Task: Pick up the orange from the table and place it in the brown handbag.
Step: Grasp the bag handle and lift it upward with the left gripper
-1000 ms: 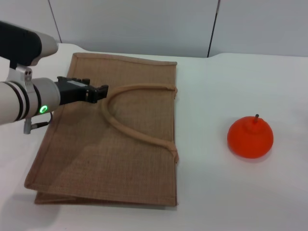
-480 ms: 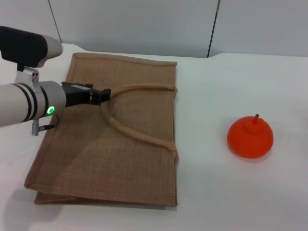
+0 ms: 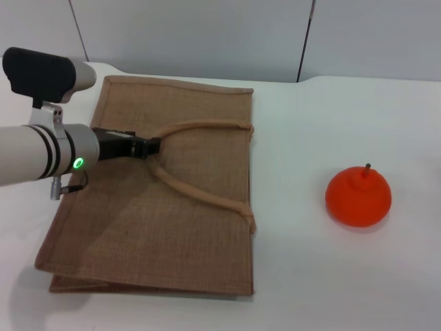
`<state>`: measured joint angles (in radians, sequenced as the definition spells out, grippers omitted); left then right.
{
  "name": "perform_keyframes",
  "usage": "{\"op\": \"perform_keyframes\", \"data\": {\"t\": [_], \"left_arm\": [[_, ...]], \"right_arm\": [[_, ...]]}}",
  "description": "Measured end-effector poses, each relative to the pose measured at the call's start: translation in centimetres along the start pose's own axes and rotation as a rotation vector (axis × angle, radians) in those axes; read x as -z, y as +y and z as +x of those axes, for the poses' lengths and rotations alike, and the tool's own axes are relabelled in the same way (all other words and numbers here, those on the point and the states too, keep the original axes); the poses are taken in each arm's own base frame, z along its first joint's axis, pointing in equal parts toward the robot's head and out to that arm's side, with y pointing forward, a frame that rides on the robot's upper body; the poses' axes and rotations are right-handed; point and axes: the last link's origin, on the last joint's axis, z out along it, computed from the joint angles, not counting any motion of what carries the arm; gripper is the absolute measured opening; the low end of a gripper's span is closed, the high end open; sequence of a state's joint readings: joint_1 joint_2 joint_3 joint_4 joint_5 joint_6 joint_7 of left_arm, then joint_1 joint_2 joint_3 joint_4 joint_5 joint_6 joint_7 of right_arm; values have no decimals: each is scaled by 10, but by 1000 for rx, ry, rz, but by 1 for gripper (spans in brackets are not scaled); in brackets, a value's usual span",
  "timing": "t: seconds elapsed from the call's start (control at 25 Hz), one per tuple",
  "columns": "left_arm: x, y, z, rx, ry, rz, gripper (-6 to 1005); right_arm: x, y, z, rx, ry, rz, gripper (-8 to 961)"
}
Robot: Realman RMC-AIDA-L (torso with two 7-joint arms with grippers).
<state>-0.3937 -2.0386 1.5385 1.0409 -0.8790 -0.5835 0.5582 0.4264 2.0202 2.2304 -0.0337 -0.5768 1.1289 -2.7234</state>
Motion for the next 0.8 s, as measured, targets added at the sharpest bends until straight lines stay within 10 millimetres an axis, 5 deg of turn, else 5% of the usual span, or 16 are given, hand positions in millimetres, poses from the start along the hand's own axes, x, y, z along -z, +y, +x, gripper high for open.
{"op": "perform_keyframes", "data": {"t": [0.8], "left_arm": [[-11, 1, -1, -1, -43, -2, 528]], "right_arm": [[0, 0, 0, 1, 0, 1, 880]]}}
